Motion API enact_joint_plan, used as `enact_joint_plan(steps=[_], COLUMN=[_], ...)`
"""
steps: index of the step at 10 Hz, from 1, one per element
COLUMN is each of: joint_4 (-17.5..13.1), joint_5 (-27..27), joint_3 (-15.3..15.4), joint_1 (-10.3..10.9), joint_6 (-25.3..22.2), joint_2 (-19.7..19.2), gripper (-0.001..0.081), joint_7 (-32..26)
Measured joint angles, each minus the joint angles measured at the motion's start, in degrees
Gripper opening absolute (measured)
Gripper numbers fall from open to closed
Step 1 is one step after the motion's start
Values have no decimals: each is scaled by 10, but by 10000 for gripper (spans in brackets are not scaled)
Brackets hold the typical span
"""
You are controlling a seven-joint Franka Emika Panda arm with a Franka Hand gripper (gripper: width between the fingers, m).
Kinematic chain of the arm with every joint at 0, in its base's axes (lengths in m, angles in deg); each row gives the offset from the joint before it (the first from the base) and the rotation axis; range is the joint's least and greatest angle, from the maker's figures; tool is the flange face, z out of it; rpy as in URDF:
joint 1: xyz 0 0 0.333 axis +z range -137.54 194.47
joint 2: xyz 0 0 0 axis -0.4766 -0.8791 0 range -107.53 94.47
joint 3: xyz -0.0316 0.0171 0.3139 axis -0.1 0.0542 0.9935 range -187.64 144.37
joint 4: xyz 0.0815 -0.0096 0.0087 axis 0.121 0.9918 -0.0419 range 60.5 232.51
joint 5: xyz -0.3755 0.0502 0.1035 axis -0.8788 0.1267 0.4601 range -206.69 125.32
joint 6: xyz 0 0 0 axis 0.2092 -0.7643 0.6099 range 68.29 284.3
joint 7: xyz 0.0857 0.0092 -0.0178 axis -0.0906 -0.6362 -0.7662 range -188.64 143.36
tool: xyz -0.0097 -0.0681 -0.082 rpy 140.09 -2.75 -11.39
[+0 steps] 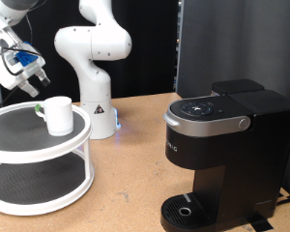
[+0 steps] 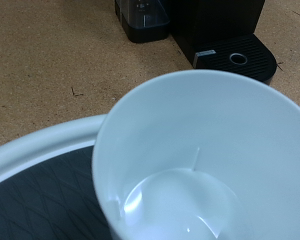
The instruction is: Make a cup of coffee with the keurig machine
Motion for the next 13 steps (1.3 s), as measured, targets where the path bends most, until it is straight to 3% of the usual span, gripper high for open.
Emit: enact_joint_plan(steps=[1,2,6,9,13], joint_4=[4,9,36,53,57], joint_5=[0,2,44,73,82], joint_3=[-6,-12,-27,-32,-53], joint_1=[0,0,5,27,46], joint_6=[8,18,82,138,153], joint_2=[0,0,-2,-18,-51], gripper=[745,789,803,803,803], joint_7=[-6,-11,-17,-22,-67])
